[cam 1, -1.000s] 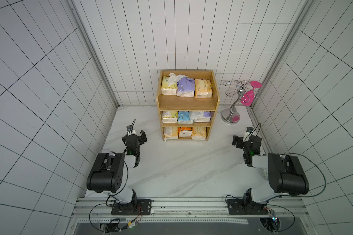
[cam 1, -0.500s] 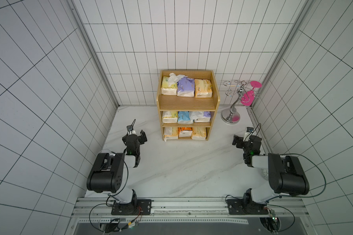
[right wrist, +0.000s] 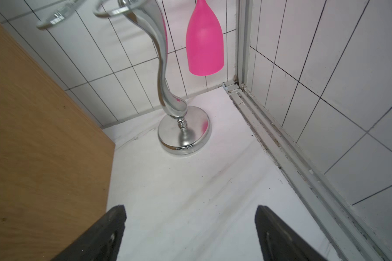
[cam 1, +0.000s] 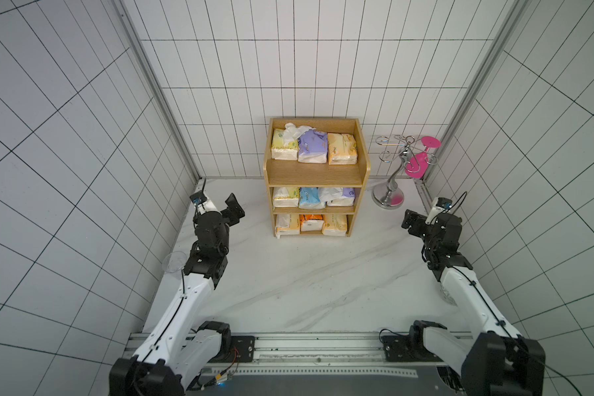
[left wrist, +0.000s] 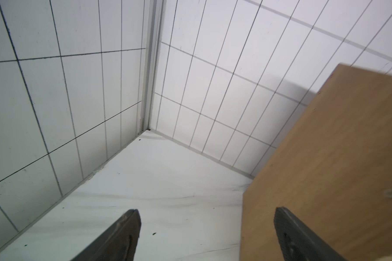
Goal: Remove the tissue boxes from the shelf
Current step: Pick up a box of tissues from the shelf.
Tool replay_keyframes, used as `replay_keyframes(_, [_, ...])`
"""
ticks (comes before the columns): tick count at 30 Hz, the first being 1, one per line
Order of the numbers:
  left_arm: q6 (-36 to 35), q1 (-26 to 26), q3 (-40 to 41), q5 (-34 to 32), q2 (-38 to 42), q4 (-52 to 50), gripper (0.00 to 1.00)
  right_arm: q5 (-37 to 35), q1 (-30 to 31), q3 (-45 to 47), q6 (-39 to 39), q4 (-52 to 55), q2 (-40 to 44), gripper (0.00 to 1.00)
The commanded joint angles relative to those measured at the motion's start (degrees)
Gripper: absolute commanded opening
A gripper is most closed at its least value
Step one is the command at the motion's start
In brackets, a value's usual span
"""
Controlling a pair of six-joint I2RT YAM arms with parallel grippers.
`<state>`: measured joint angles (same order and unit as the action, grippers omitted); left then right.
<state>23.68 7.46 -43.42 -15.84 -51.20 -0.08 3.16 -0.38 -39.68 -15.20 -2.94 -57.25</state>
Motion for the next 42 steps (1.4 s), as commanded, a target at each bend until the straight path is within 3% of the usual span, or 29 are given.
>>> replay_keyframes(1, [7.74,0.26,-4.24,11.36,4.27,-13.74,0.96,7.24,1.92,-4.89,-5.59,15.85,5.88,0.92])
replay_keyframes(5, [5.25,0.65,-13.62,24.91,3.10,-19.65,0.98,7.52,7.35,-9.34,-8.78,24.50,10.91,0.89])
replay_keyframes(13, [-3.09,0.98,-31.94,28.72,-6.27,-31.09,0.98,0.28,26.84,-18.66,-16.11,33.45,13.92,0.78])
replay_keyframes(19, [-0.80,1.00,-39.22,32.49,-14.63,-31.46,0.98,-13.33,43.90,-29.79,-16.42,35.07,4.84,0.76])
replay_keyframes(22, [0.75,0.98,-40.68,31.48,-16.30,-29.01,0.98,-19.08,48.71,-36.68,-15.24,35.65,-2.14,0.77])
replay_keyframes(31, [4.76,0.92,-43.33,33.96,-21.05,-26.53,0.98,-24.32,48.37,-59.05,-12.66,36.98,-21.83,0.82])
replay_keyframes(36, [5.92,0.90,-48.43,36.58,-25.65,-29.49,0.97,-21.65,43.08,-66.50,-14.35,36.60,-28.43,0.82])
replay_keyframes(42, [5.85,0.98,-46.89,37.69,-26.21,-29.15,0.97,-19.02,37.62,-71.46,-17.75,36.27,-34.39,0.83])
